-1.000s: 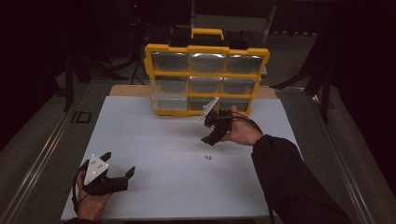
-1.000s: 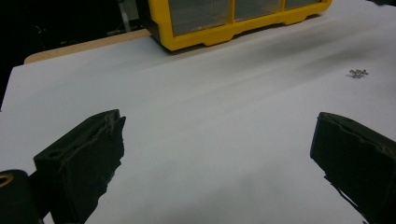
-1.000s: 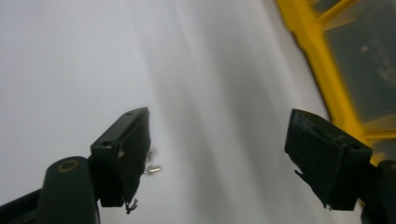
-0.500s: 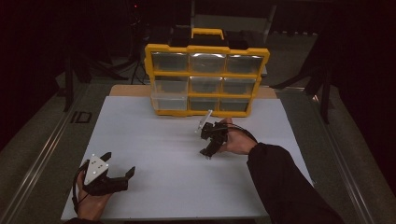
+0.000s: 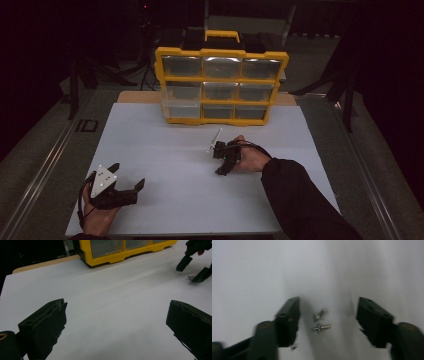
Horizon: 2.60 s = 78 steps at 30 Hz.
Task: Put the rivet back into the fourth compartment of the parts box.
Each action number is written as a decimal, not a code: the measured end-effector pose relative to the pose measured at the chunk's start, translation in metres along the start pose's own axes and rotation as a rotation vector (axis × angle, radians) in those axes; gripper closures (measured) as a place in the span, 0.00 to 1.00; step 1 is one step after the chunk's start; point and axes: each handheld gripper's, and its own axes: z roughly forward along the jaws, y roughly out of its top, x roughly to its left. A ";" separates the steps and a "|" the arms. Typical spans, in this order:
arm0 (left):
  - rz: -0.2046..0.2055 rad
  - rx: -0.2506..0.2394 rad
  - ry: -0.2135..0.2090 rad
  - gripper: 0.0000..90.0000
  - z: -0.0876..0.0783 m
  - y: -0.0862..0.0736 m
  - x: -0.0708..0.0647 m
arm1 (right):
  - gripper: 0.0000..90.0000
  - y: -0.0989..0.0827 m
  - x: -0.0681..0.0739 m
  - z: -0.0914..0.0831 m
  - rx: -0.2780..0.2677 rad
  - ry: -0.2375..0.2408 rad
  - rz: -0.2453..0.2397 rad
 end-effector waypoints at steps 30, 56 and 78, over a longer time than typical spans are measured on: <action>-0.001 0.001 0.000 0.04 0.000 0.000 0.000 | 0.92 0.003 0.007 -0.001 0.055 0.051 0.000; -0.002 -0.001 -0.001 0.04 0.000 0.000 0.000 | 0.92 0.020 -0.007 -0.049 -0.071 0.018 0.029; -0.003 -0.001 -0.003 0.04 0.000 0.000 0.000 | 0.92 0.040 -0.031 -0.099 -0.131 -0.044 0.054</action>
